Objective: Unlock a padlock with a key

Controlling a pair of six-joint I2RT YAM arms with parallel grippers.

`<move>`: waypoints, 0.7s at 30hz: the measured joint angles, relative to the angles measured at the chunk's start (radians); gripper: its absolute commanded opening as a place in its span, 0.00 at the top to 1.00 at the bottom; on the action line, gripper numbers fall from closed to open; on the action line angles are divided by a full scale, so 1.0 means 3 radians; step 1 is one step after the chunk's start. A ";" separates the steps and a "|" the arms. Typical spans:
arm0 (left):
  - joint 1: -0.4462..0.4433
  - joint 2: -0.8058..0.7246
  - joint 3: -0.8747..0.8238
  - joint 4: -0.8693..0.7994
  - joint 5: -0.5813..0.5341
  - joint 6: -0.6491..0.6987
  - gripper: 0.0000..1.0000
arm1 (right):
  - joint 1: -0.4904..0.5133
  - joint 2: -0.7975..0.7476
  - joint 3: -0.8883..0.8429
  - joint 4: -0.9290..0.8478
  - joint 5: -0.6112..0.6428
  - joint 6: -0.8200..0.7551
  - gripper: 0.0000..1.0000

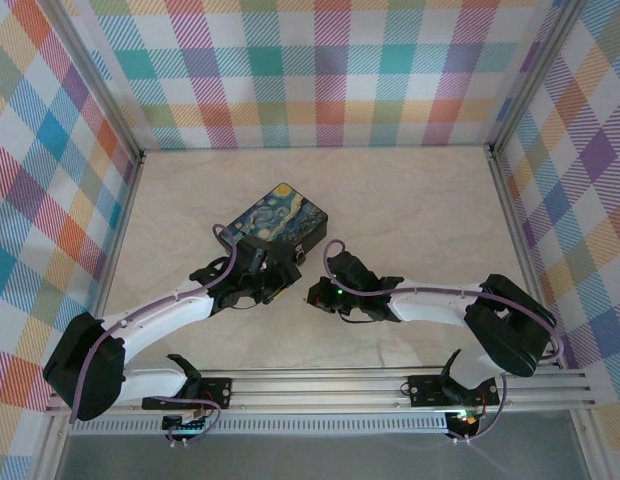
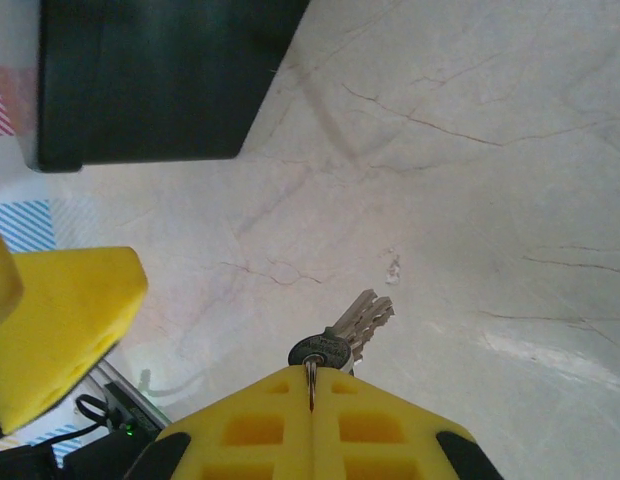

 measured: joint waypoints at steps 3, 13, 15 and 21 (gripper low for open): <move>-0.0005 -0.0005 0.0045 -0.0229 -0.0113 0.0146 0.40 | -0.0001 0.0000 0.0038 -0.0179 0.0025 -0.0155 0.95; -0.0005 -0.0221 0.0224 -0.0806 -0.0455 0.0525 0.35 | -0.0024 0.0014 0.0028 -0.0655 0.0130 -0.0506 0.72; -0.0005 -0.0224 0.0230 -0.0829 -0.0473 0.0561 0.35 | -0.0024 0.0014 0.0028 -0.0720 0.0151 -0.0533 0.69; -0.0005 -0.0224 0.0242 -0.0910 -0.0474 0.0642 0.33 | 0.0003 0.0093 0.0116 -0.0896 0.0214 -0.0617 0.65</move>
